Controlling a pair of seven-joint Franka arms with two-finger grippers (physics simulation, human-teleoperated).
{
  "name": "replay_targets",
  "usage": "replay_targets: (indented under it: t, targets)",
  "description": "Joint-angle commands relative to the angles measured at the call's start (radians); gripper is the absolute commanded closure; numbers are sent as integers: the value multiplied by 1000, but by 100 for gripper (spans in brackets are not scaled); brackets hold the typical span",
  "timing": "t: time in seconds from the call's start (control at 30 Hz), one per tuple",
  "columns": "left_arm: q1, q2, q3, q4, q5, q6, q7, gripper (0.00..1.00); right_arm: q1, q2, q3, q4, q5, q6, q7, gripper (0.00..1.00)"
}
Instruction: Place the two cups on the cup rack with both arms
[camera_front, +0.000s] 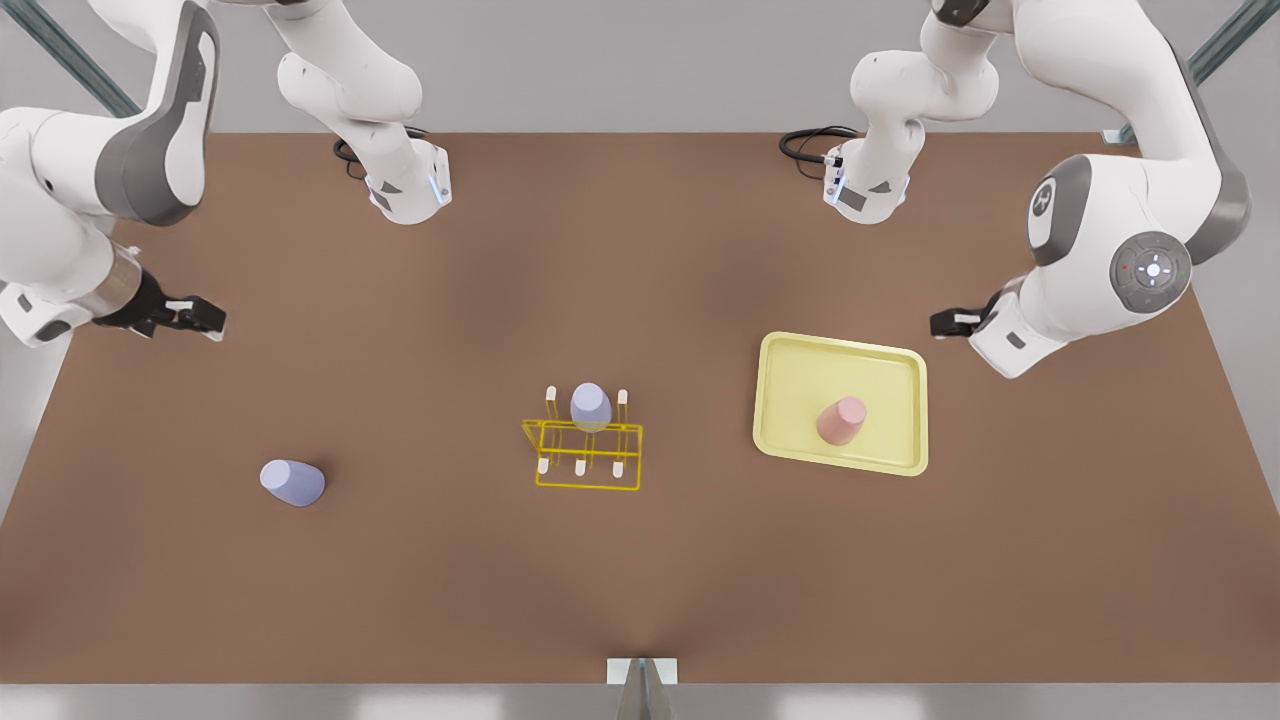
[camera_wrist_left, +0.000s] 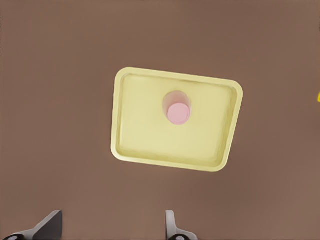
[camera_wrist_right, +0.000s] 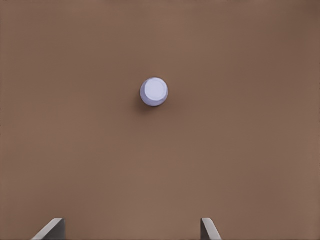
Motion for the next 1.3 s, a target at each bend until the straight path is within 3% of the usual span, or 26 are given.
replay_targets:
  t: [0.0, 0.07, 0.13, 0.3, 0.47, 0.57, 0.83, 1.1, 1.13, 1.17, 1.27]
  targets:
    - [0, 3, 0, 0, 4, 55, 9, 0, 9, 2, -1, 3, 4, 53, -67, 0]
    - [-12, 75, -14, -3, 2, 61, 6, 0, 12, 9, 0, -6, 3, 55, -69, 0]
    - [-32, 204, -32, -36, 36, 240, -4, 0, 11, 174, 0, 50, -14, 91, -102, 0]
    - [-40, 196, -31, -280, -13, 640, -4, 0, -57, 476, 2, 98, 6, 340, -144, 0]
    - [-70, 198, -31, -375, -13, 792, -9, 0, -51, 614, 22, 99, 43, 570, -142, 0]
    - [-80, 227, -31, -409, -15, 884, -8, 0, -51, 628, 29, 98, 40, 613, -144, 0]
    - [-83, 305, -31, -474, -13, 917, -8, 0, -47, 627, 26, 55, -25, 599, -159, 0]
    - [-83, 294, -31, -515, -15, 937, -8, 0, -57, 621, 22, -20, -35, 656, -151, 0]
    - [-84, 294, -31, -515, -15, 940, -8, 13, -70, 615, 23, -57, -35, 723, -155, 0]
    - [-84, 294, -31, -515, -15, 940, -8, 20, -72, 613, 23, -76, -26, 748, -155, 0]
    - [-86, 300, -31, -515, -15, 946, -8, 19, -77, 615, 23, -106, -9, 794, -151, 0]
